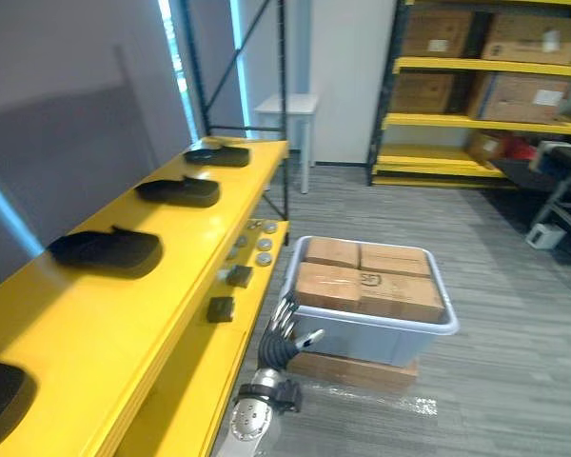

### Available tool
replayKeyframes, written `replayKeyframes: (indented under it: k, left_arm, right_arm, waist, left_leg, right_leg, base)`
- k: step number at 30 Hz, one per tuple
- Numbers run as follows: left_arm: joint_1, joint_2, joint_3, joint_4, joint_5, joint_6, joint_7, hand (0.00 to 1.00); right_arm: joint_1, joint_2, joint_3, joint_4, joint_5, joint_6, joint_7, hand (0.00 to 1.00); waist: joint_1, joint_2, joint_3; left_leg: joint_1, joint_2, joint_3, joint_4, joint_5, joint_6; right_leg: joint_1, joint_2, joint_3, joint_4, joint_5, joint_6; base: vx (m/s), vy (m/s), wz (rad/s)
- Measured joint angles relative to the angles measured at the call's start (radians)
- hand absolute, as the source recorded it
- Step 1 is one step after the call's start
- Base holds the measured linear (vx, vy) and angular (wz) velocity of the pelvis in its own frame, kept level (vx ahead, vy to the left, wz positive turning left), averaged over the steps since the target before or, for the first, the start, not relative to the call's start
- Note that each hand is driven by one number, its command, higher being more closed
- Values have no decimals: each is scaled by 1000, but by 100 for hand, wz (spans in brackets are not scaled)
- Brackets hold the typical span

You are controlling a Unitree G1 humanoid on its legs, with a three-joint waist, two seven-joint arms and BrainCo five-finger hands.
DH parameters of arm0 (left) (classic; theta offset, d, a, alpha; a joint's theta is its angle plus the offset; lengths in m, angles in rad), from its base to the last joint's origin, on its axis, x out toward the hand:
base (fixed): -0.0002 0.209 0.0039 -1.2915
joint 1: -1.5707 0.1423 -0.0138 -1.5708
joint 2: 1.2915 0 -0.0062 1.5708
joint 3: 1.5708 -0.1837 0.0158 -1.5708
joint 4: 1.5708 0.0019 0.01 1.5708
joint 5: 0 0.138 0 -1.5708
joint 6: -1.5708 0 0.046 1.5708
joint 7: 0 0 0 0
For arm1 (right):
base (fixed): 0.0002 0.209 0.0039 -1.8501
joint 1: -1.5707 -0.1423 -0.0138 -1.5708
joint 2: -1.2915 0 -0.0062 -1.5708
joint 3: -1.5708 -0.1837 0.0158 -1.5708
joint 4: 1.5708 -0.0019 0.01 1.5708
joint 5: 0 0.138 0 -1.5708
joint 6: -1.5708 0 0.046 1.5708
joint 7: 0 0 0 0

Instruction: Walk over and take plastic housings, then place them on the shelf

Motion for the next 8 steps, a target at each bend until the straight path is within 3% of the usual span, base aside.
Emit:
replayKeyframes:
  k: [1, 4, 8]
  left_arm:
    - [-1, 1, 52, 89, 16, 14, 0, 0]
    - [-13, 9, 153, 318, 45, 36, 4, 0]
    - [-58, 44, 285, 722, 80, 66, 17, 0]
  right_arm:
    - [-9, -7, -10, 24, -4, 2, 1, 0]
    - [-20, -21, -30, 63, -46, 10, 2, 0]
    - [-36, -33, -77, 121, -81, 29, 3, 0]
  waist:
    - [0, 1, -3]
    - [-1, 4, -5]
    - [-5, 8, -5]
  left_leg:
    - [5, 7, 3, -23, 16, -17]
    - [29, -4, 16, -40, 25, -30]
    - [45, -38, 0, -34, 32, -21]
  right_leg:
    - [31, 20, 10, -93, 51, 4]
    - [98, 21, 26, -226, 116, 21]
    - [130, -10, 7, -241, 123, 32]
  base:
    - [132, -63, -39]
    - [103, 31, -24]
    - [94, 67, 3]
